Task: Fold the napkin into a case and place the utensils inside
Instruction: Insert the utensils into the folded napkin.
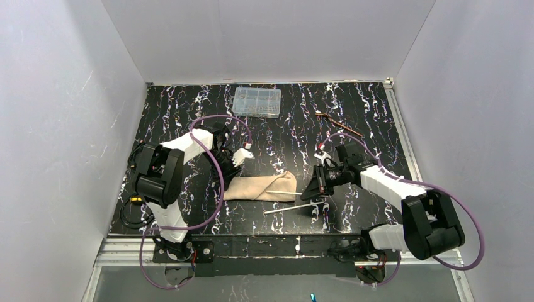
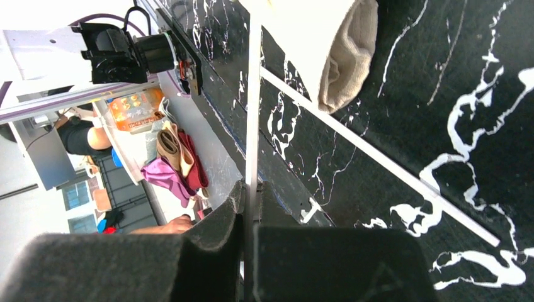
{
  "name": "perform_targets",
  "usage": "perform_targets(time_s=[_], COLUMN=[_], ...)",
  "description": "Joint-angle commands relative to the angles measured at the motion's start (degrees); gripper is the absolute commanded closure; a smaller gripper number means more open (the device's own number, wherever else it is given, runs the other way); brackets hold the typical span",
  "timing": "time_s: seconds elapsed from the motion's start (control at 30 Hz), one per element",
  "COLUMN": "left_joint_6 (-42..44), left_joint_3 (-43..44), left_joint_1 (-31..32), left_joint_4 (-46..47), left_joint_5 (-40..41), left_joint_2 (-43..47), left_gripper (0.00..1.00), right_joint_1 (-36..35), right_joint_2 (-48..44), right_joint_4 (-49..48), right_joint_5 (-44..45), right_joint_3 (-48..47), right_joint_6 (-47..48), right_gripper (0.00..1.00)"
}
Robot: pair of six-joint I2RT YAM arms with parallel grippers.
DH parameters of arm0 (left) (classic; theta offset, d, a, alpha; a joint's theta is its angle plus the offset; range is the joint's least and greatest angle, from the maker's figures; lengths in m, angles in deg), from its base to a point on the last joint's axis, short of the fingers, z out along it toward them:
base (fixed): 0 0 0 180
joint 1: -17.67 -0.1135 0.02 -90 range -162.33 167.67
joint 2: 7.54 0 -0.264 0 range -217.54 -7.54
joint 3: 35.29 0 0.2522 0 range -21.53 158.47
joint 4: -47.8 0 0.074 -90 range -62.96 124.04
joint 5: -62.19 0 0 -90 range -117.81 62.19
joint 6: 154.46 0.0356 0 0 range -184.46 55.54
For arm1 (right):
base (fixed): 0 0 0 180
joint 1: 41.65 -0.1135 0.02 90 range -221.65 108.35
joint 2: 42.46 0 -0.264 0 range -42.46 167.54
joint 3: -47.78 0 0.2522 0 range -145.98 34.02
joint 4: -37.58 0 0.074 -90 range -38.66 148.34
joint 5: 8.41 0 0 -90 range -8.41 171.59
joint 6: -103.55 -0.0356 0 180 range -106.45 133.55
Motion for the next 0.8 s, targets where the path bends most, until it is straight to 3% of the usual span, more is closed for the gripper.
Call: perform_targets(time_s=[0.0, 0.77], left_joint_6=[1.88, 3.56], left_joint_3=[-0.83, 0.05], left_joint_1=[-0.12, -0.15], left_joint_4=[-0.43, -0.43], left_joint_5=[0.67, 0.94], left_joint_2=[-0.63, -2.74], left_gripper=[0.76, 0.77], right_joint_1=[-0.75, -9.76], right_joint_2=[1.23, 14.35], right_joint_4=[-6.81, -32.81], right_joint_5=[-2.0, -2.94], right_joint_3=[0.08, -1.25], right_joint_6=[-2.18, -11.34], right_gripper=[0.99, 0.99])
